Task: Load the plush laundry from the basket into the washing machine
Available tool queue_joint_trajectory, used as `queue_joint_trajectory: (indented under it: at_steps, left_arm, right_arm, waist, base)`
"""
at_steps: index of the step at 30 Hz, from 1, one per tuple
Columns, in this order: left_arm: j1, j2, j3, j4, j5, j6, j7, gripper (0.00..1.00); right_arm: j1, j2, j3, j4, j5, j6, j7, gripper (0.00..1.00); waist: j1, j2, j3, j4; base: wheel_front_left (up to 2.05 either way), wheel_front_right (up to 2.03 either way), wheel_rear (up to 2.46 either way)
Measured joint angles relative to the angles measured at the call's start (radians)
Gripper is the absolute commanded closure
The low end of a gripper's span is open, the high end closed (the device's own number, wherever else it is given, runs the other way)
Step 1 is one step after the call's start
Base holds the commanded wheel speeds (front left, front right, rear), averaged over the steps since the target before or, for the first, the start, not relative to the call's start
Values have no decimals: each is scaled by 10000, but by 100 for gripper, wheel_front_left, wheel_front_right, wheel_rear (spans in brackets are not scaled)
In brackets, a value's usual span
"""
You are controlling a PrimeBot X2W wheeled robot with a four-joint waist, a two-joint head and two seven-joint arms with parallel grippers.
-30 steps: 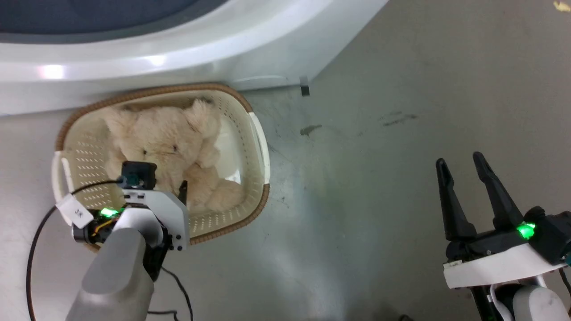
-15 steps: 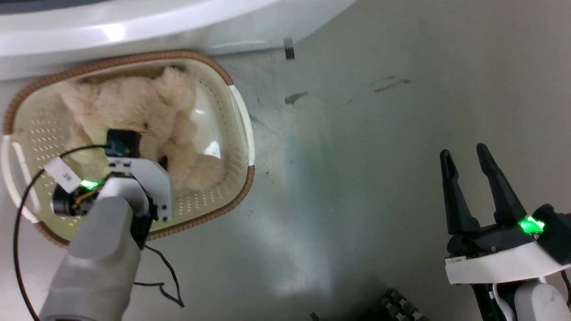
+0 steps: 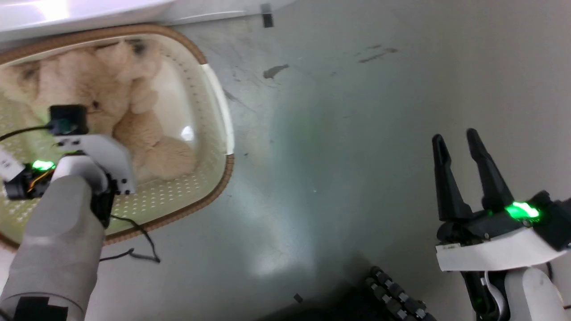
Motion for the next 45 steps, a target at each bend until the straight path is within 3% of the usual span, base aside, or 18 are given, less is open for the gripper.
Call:
queue_joint_trajectory:
  at_steps: [7, 13, 16, 19, 27, 36, 45]
  left_arm:
    - [269, -322, 15, 685, -531, -19, -1592, 100]
    - [1062, -481, -48, 706, -775, -203, -2034, 100]
    - [1922, -569, 88, -702, -679, -201, -2092, 100]
    - [2834, -1001, 441, -1630, -748, -337, -2115, 100]
    - [5070, -1848, 364, -3835, 309, -629, -2113, 100]
    - [6538, -1914, 554, -6541, 1118, -1074, -2111, 100]
    - [6924, -1948, 1114, -8930, 1707, -1174, -2113, 100]
  right_arm:
    - [-151, 0, -67, 782, 320, 2, -136, 0]
    - [-74, 2, -217, 972, 372, 2, -240, 0]
    - [155, 0, -610, 1003, 257, 2, -267, 0]
    - [521, 0, -849, 989, 42, 2, -268, 0]
    - [1434, 0, -1235, 913, -368, 2, -309, 0]
    - [2118, 0, -1365, 562, -708, 0, -311, 0]
    - [2503, 2, -1095, 456, -1237, 2, -311, 0]
  waist:
    - [1, 0, -475, -81]
    - [0, 0, -1461, 172]
    - [0, 0, -2300, 367]
    - [-1, 0, -3041, 553]
    - [-4, 0, -5056, 1190]
    - [-3, 0, -6615, 1952]
    - [-3, 0, -7080, 2331]
  base:
    - [0, 0, 0]
    - [0, 0, 0]
    - [0, 0, 0]
    - [0, 0, 0]
    - [0, 0, 0]
    - [0, 0, 0]
    - [0, 0, 0]
